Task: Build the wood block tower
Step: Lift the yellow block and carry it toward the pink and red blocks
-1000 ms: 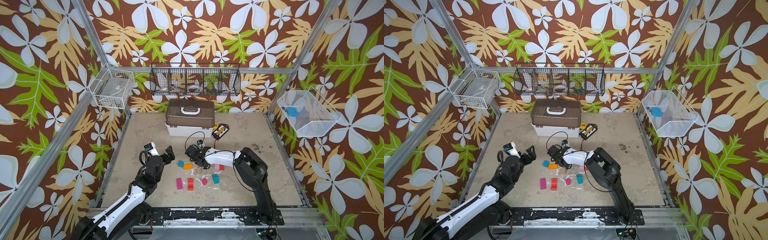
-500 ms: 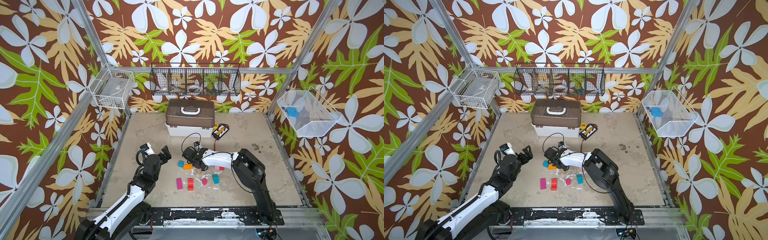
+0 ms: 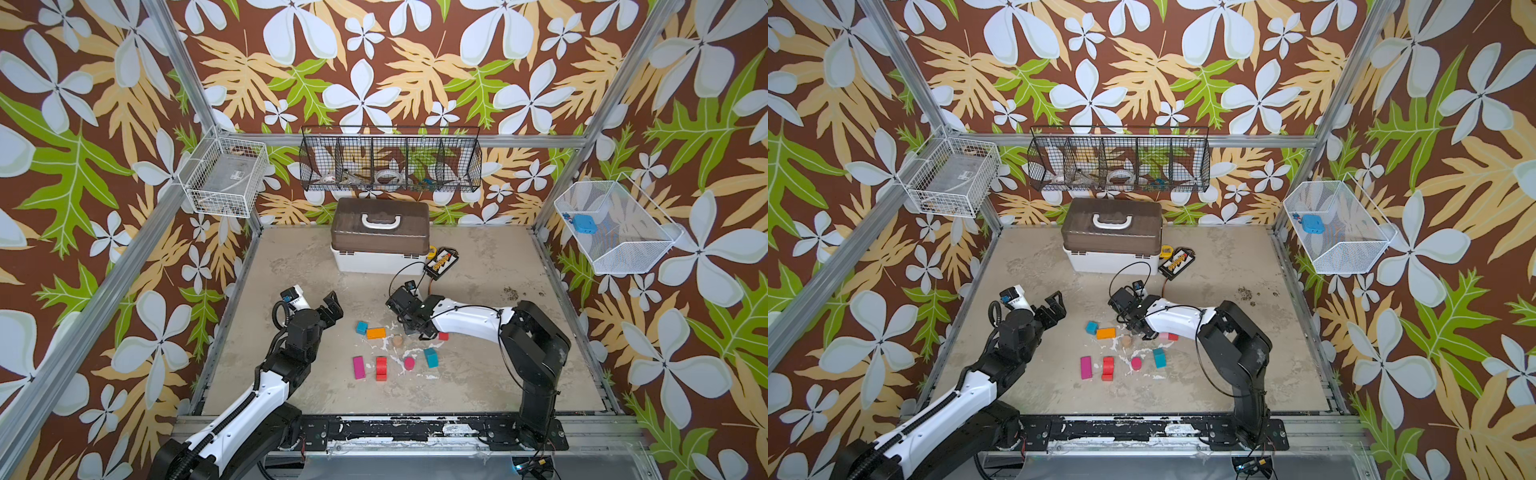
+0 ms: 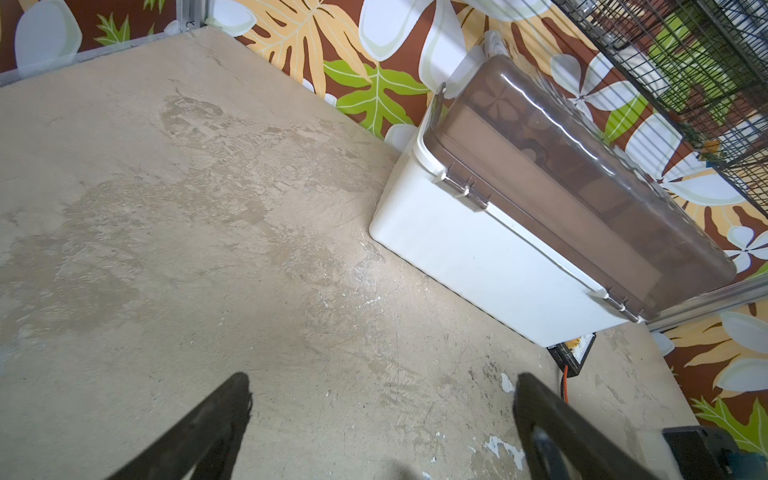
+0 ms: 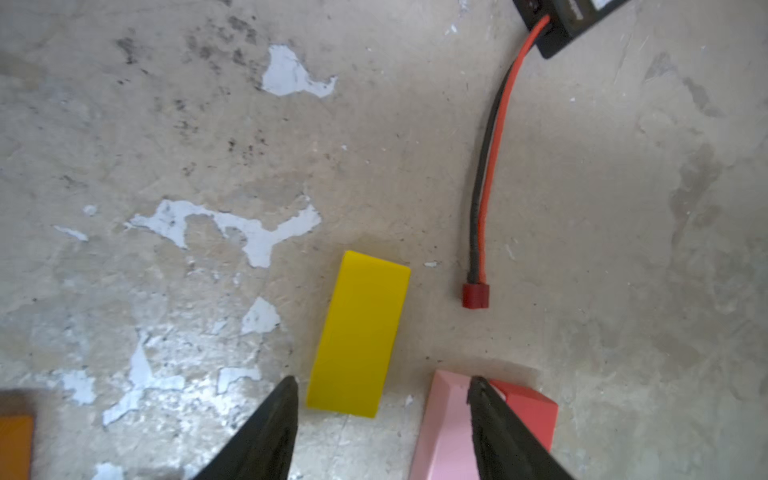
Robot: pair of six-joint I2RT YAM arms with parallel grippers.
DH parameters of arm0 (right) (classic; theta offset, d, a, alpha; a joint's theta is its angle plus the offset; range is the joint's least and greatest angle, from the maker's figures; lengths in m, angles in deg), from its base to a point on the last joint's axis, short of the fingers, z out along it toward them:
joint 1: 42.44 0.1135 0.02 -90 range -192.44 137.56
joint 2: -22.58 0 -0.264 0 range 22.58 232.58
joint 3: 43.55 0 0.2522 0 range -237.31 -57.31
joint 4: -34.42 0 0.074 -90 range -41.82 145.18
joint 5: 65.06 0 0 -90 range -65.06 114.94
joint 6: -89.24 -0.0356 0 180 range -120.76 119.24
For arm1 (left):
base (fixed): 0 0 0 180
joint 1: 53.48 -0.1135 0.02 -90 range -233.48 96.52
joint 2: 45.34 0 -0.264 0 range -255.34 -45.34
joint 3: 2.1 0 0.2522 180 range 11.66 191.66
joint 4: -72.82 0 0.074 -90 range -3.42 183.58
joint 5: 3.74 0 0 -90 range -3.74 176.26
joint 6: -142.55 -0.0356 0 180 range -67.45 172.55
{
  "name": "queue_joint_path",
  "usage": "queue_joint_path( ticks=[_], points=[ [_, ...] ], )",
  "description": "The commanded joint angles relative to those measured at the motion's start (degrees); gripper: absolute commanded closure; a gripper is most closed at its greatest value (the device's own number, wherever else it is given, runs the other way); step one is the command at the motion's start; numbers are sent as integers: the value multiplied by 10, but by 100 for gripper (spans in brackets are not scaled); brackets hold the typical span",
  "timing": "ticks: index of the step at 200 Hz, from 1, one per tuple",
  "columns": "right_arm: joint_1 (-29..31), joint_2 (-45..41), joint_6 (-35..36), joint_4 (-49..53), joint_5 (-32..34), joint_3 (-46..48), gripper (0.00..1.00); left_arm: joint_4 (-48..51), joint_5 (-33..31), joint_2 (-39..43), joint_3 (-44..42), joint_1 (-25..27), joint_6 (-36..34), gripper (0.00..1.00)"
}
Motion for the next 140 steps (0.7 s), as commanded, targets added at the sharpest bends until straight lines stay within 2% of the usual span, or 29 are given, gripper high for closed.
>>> queue_joint_path(
  ticks=[1,33,63,140],
  points=[
    [-13,-17,17,-71,-70,26,34,-23,22,-3,-1,0,-7,0],
    [-15,-8,29,-101,-95,25,34,-26,31,-5,3,0,-14,1],
    [-22,26,18,-78,-79,-19,34,-32,44,-4,3,0,-12,1],
    [-26,21,15,-86,-69,-1,39,-32,53,-13,2,0,-14,2]
  ],
)
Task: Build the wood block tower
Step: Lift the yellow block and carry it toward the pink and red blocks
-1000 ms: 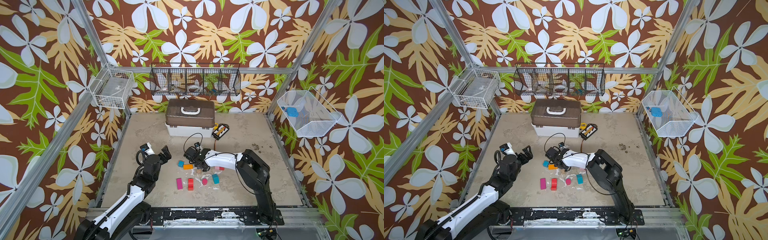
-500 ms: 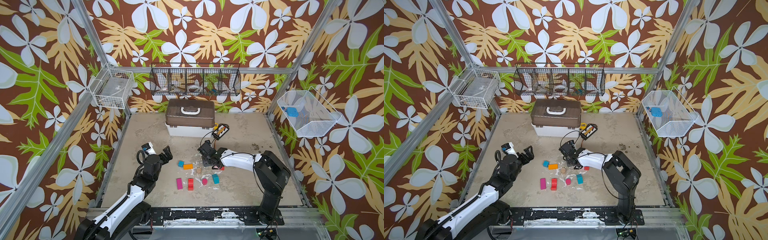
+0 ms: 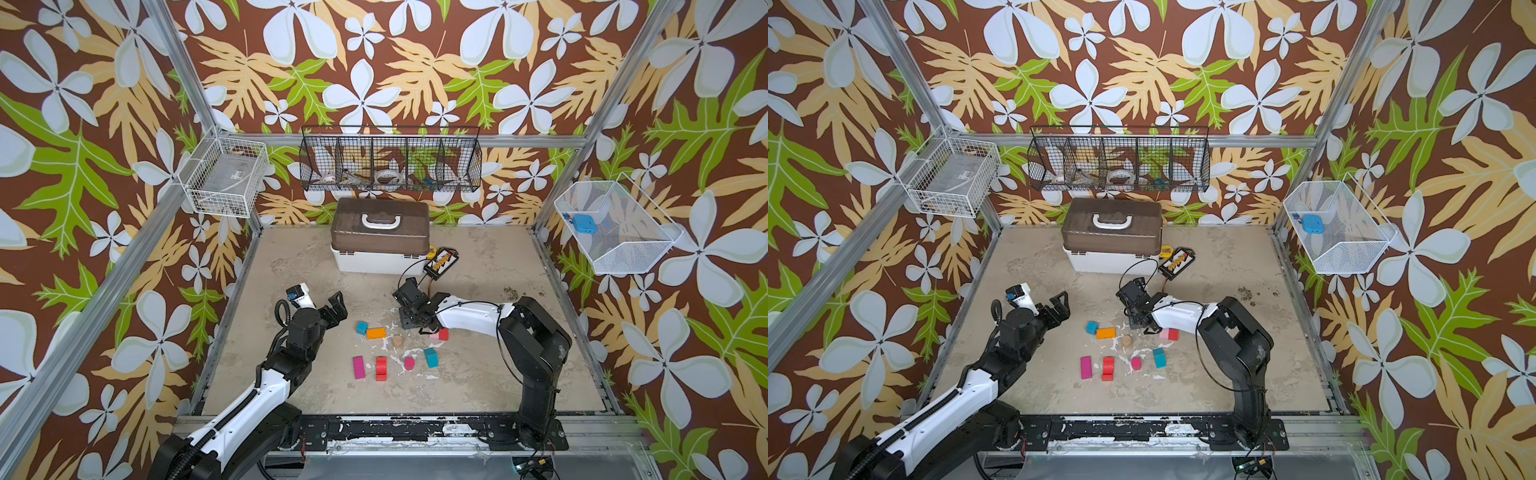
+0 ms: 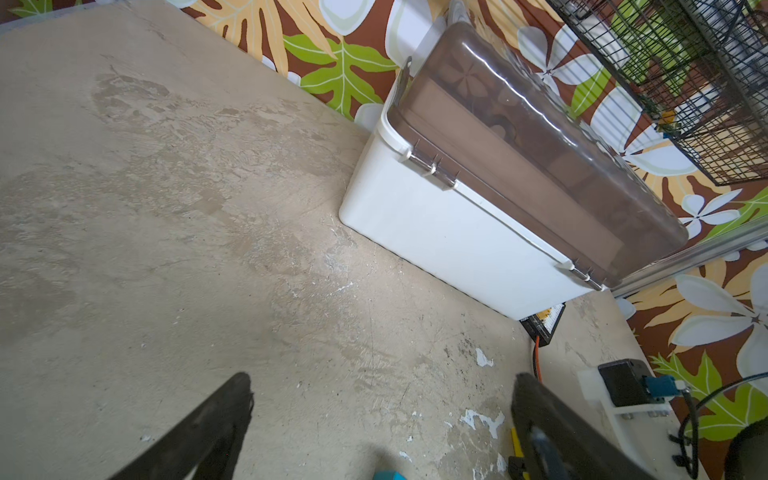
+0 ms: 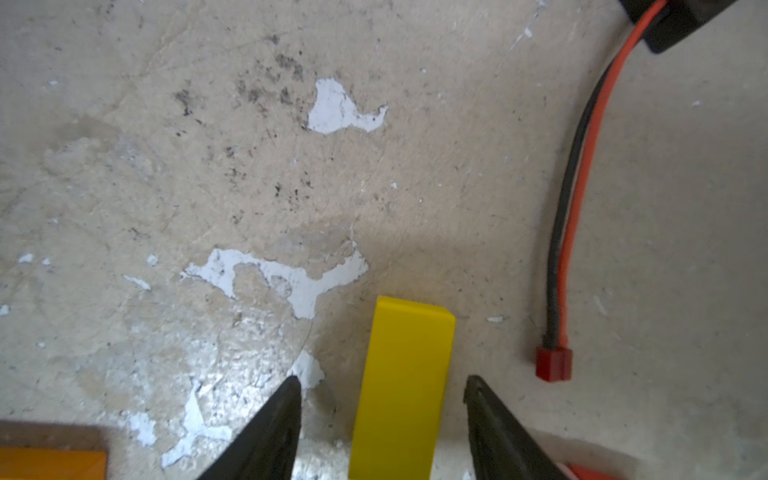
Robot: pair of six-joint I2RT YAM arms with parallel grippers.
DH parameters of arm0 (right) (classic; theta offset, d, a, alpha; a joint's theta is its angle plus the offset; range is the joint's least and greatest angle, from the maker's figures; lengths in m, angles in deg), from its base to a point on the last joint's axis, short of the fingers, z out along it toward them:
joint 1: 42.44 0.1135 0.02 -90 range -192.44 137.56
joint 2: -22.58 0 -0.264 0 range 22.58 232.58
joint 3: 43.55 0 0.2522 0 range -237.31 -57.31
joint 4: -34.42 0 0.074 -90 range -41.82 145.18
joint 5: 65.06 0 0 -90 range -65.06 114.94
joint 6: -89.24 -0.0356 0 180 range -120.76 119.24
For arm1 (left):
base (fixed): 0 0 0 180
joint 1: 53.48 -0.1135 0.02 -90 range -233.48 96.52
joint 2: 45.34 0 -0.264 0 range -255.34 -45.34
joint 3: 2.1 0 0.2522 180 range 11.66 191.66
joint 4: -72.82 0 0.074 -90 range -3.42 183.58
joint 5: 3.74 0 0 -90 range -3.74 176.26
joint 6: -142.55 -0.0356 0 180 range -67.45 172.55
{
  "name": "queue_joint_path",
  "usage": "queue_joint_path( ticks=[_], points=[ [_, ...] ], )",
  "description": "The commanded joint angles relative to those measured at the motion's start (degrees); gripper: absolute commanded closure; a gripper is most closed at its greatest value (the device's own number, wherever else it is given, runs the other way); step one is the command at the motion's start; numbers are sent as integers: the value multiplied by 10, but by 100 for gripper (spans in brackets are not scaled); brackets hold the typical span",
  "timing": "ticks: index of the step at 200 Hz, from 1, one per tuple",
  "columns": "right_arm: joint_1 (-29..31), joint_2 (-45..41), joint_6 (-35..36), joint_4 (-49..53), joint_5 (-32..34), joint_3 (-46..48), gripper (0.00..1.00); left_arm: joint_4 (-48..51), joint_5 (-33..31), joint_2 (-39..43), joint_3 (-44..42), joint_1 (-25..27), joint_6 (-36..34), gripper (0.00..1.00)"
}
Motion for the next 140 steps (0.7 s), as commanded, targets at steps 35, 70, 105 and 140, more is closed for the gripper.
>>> queue_joint_path(
  ticks=[35,70,105,140],
  points=[
    [0,20,16,7,1,-27,50,-16,10,-3,0,0,-1,2],
    [0,41,28,17,-4,-48,58,-19,11,-9,0,0,0,2],
    [0,33,28,11,-16,-36,71,-22,17,-10,4,0,0,2],
    [8,10,54,0,-32,-21,71,-20,18,-11,4,0,0,2]
  ],
)
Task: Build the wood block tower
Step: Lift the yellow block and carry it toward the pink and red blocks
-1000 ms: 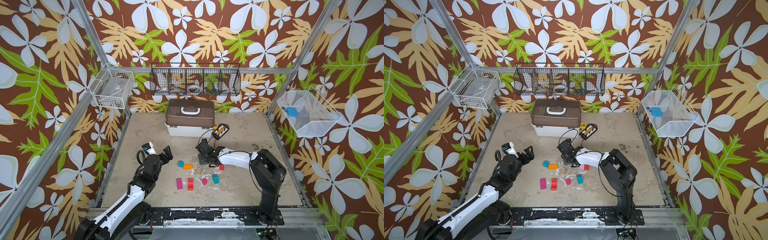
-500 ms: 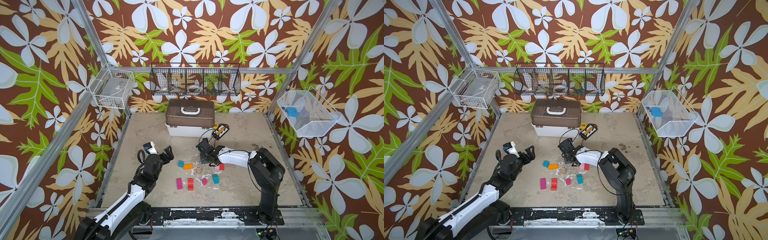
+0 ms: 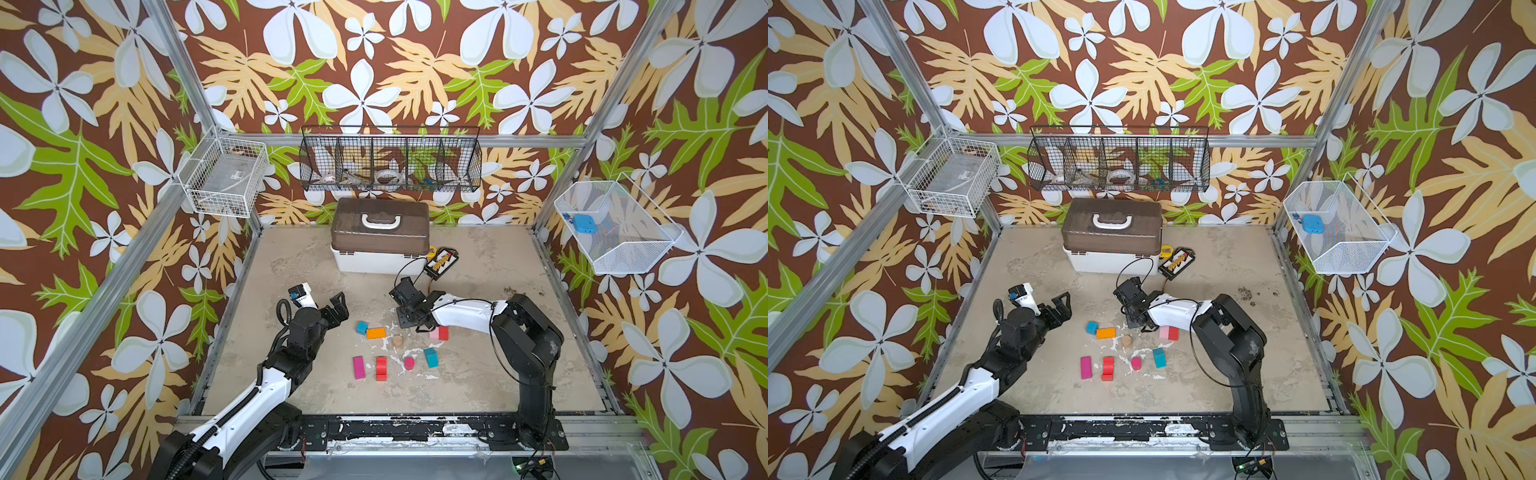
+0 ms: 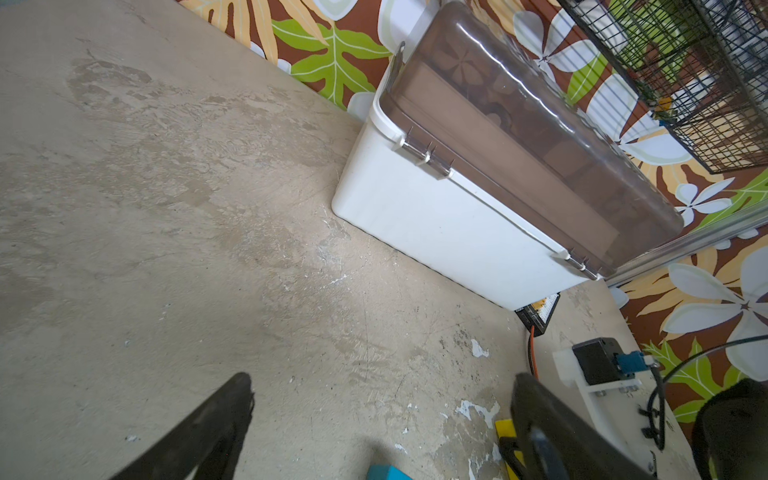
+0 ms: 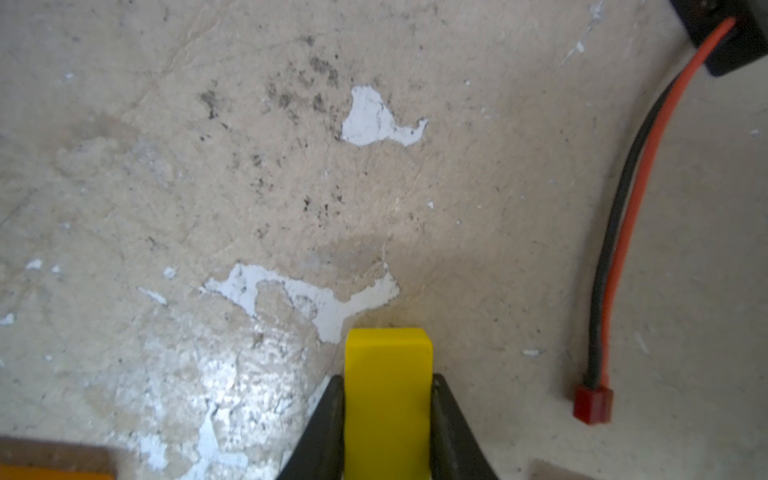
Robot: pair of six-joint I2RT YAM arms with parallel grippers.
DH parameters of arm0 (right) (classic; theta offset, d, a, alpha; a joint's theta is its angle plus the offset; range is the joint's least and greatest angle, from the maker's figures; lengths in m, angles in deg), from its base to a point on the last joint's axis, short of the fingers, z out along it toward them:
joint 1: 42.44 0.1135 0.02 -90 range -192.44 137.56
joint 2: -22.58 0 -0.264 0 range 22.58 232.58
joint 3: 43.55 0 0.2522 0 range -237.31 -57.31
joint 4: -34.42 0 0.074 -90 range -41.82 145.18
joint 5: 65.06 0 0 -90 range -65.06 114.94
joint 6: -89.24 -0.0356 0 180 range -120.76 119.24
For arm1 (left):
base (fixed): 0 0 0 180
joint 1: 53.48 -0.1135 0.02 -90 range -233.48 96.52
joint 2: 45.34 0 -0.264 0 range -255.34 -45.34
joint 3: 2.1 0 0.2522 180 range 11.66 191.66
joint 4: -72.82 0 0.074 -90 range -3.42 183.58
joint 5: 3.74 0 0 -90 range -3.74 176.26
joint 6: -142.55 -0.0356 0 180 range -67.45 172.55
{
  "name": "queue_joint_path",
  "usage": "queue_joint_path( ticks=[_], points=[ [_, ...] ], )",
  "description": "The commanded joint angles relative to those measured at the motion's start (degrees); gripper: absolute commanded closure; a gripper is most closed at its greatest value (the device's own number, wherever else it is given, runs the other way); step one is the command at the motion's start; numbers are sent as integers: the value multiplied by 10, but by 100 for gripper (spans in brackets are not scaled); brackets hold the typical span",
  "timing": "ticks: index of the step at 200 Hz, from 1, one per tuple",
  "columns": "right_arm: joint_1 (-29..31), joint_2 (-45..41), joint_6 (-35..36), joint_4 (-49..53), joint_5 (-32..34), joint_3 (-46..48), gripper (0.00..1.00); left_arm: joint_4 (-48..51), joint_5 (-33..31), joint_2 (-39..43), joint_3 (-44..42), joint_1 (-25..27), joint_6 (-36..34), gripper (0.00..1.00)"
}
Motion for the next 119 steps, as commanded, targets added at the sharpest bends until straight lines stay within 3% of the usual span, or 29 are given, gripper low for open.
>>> queue_joint_path(
  ticks=[1,15,34,52,119],
  points=[
    [6,-9,22,0,-12,0,71,-15,2,0,4,0,0,2],
    [19,-12,24,4,-1,4,67,-22,8,-1,3,0,2,2],
    [32,-19,18,6,11,17,46,-25,12,-7,2,0,3,2],
    [35,-26,2,14,31,34,38,-27,14,-14,3,0,6,2],
    [37,-54,-29,15,54,89,37,-33,26,-34,12,0,8,2]
  ],
)
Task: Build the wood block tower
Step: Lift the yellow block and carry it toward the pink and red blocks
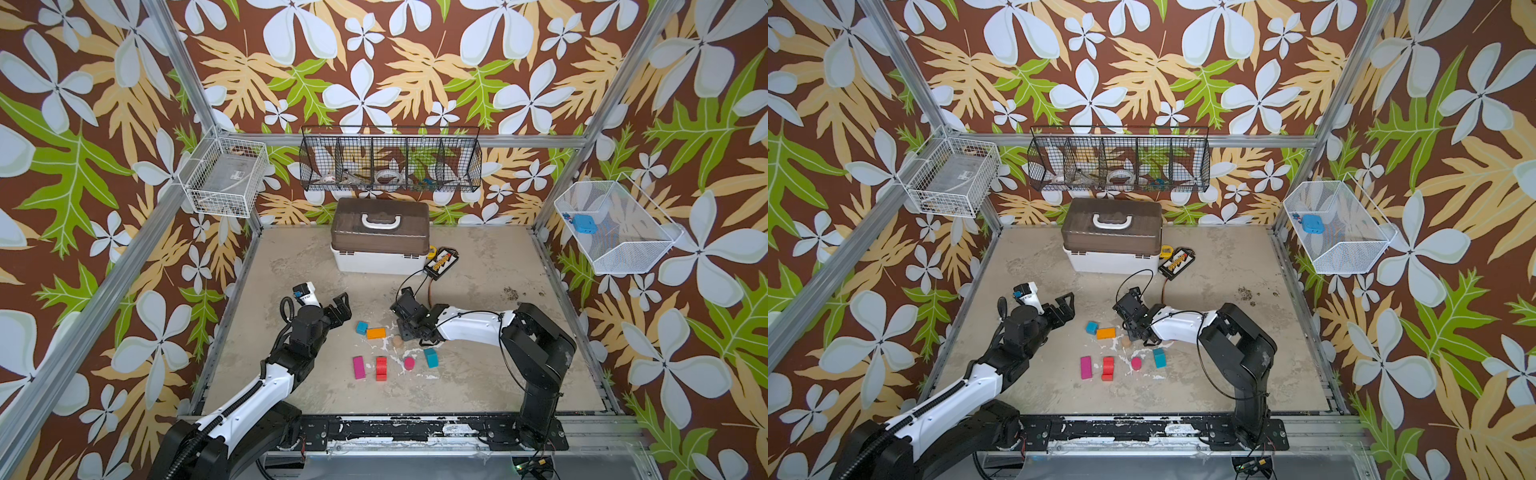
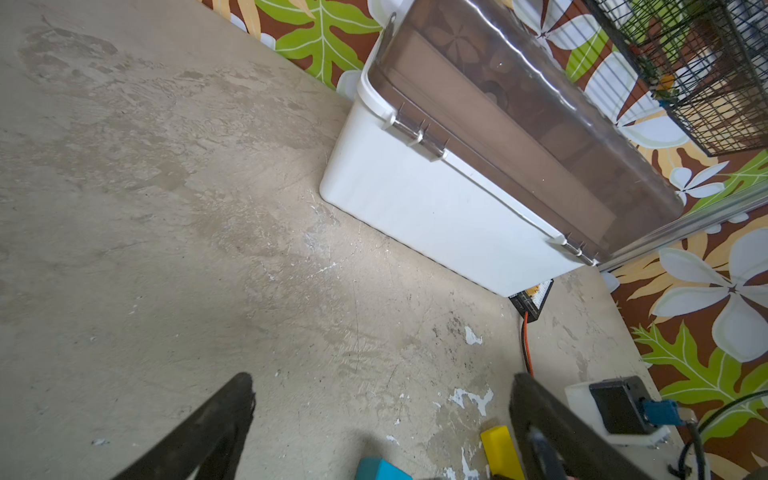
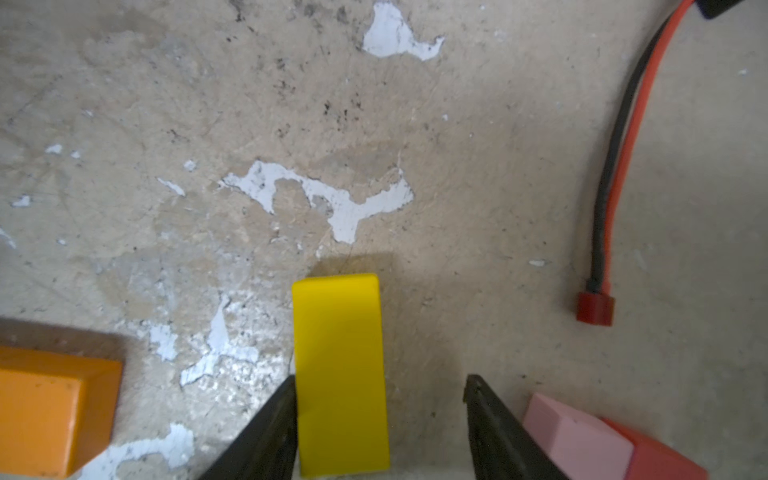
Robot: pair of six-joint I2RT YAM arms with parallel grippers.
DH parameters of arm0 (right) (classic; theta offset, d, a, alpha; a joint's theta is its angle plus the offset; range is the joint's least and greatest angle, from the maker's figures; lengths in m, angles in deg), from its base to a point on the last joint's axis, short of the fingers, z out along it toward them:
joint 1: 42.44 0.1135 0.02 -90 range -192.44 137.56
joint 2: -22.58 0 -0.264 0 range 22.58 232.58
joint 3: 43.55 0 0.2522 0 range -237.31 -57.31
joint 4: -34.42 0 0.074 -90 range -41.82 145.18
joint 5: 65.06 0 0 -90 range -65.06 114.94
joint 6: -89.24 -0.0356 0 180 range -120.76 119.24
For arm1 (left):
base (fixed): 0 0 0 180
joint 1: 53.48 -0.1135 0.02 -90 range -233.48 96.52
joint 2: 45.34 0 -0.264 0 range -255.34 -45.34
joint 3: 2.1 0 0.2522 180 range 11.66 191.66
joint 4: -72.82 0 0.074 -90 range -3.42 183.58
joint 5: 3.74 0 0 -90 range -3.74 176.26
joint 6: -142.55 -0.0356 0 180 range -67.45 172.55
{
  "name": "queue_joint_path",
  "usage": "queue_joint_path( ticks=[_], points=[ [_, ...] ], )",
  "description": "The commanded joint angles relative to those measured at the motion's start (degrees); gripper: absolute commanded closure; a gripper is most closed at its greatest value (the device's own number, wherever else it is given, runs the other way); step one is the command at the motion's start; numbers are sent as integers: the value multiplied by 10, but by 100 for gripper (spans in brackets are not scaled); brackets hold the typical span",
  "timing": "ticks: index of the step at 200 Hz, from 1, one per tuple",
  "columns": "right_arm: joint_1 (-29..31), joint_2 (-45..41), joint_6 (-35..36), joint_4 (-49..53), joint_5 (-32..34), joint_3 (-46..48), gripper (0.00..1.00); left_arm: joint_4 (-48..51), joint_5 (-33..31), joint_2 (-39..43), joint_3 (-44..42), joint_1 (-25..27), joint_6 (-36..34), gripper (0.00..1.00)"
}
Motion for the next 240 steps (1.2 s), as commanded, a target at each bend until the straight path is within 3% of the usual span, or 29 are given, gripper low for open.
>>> queue_joint_path(
  ticks=[1,71,111,156,196,240],
  points=[
    [0,-7,-12,40,16,9,37,-16,2,-1,2,0,4,2],
    [2,-21,-20,46,27,14,38,-15,-6,2,2,0,2,2],
    [1,-16,-30,47,42,8,56,-10,-1,-2,7,0,2,2],
    [3,1,-31,59,31,-24,57,-15,4,1,5,0,4,2],
    [19,-15,-48,51,20,-25,42,-14,4,0,6,0,6,2],
    [35,-11,-68,40,22,-39,16,-12,8,-4,9,0,8,2]
  ],
)
